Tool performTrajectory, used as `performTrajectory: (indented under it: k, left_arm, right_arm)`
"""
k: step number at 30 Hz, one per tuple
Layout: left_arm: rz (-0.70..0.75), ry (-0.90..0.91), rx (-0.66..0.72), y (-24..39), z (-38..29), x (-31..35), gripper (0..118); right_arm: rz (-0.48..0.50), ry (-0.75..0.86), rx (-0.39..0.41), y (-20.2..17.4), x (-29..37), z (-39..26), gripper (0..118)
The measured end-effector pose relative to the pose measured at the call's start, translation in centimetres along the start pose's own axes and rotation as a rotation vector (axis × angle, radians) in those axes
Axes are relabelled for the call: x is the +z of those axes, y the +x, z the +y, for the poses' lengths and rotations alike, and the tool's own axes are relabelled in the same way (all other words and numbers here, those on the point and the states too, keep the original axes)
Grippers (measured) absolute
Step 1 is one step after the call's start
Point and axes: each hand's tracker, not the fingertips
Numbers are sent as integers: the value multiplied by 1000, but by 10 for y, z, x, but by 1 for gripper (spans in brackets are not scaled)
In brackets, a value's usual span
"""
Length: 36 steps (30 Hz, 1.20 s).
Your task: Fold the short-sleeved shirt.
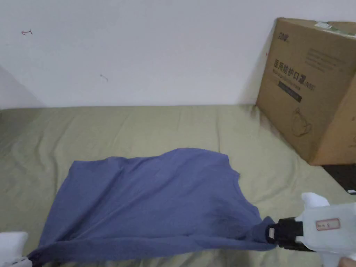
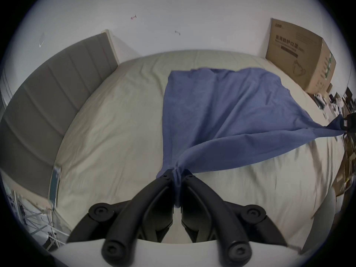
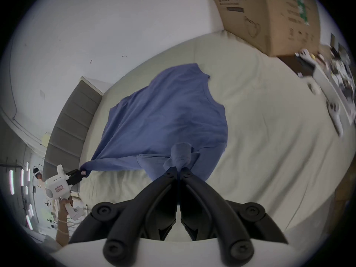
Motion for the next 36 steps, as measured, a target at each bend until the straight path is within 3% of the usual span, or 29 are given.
performTrajectory:
  k: [2,5,6,7,8,9,10,11,14,15,16,17,18,19,21,22,25,28,29,30,31,32,36]
  left_arm:
    - [10,-13,-8,-1,-27,9,8]
    - [-16,-54,26,-5,-54,12,8]
    - [-20,-60,39,-5,-58,11,13]
    - [-16,-69,50,-4,-62,11,37]
    - [3,-91,64,-2,-64,14,71]
    - [13,-85,85,-3,-67,18,92]
    - [2,-80,96,-4,-69,22,95]
    - [-37,-36,131,-7,-73,31,95]
    - [-48,-41,161,-12,-81,54,95]
    - [-50,-33,170,-13,-85,62,94]
    - [-54,-16,182,-13,-89,69,90]
    - [-67,9,201,-12,-94,76,77]
    - [-82,13,212,-10,-98,83,53]
    - [-87,8,216,-7,-99,88,53]
    - [-97,29,237,-1,-107,93,32]
    - [-97,27,234,1,-110,91,7]
    - [-97,-9,196,7,-113,84,7]
    - [-57,20,191,3,-109,77,7]
    - [-22,57,184,0,-104,75,12]
    - [-13,76,167,-3,-100,71,40]
    - [-7,71,158,-5,-95,66,95]
    - [-7,68,154,-7,-90,56,108]
    - [5,37,124,-10,-72,24,107]
  right_arm:
    - [4,-56,-27,6,7,-31,4]
    - [-28,-85,15,11,6,-70,4]
    - [-30,-84,11,13,2,-77,4]
    - [-32,-72,-13,16,-1,-83,13]
    - [-43,-66,-41,19,-3,-87,33]
    - [-74,-64,-65,21,-5,-88,62]
    - [-90,-49,-59,22,-5,-91,98]
    - [-108,-24,-31,22,-4,-96,110]
    - [-125,38,41,10,10,-104,107]
    - [-113,43,59,3,15,-107,101]
    - [-86,53,86,-4,20,-110,86]
    - [-46,80,108,-13,27,-115,69]
    - [-15,98,125,-23,29,-122,50]
    - [-8,95,154,-33,30,-127,42]
    - [38,96,226,-54,25,-141,30]
    - [45,91,225,-61,21,-147,13]
    - [149,6,218,-78,3,-159,6]
    - [133,-26,226,-87,-14,-166,6]
    - [140,-37,223,-87,-17,-168,6]
    - [150,-51,212,-87,-20,-169,6]
    - [164,-67,205,-85,-22,-169,6]
    - [165,-70,197,-84,-24,-169,6]
    - [147,-94,156,-75,-29,-169,6]
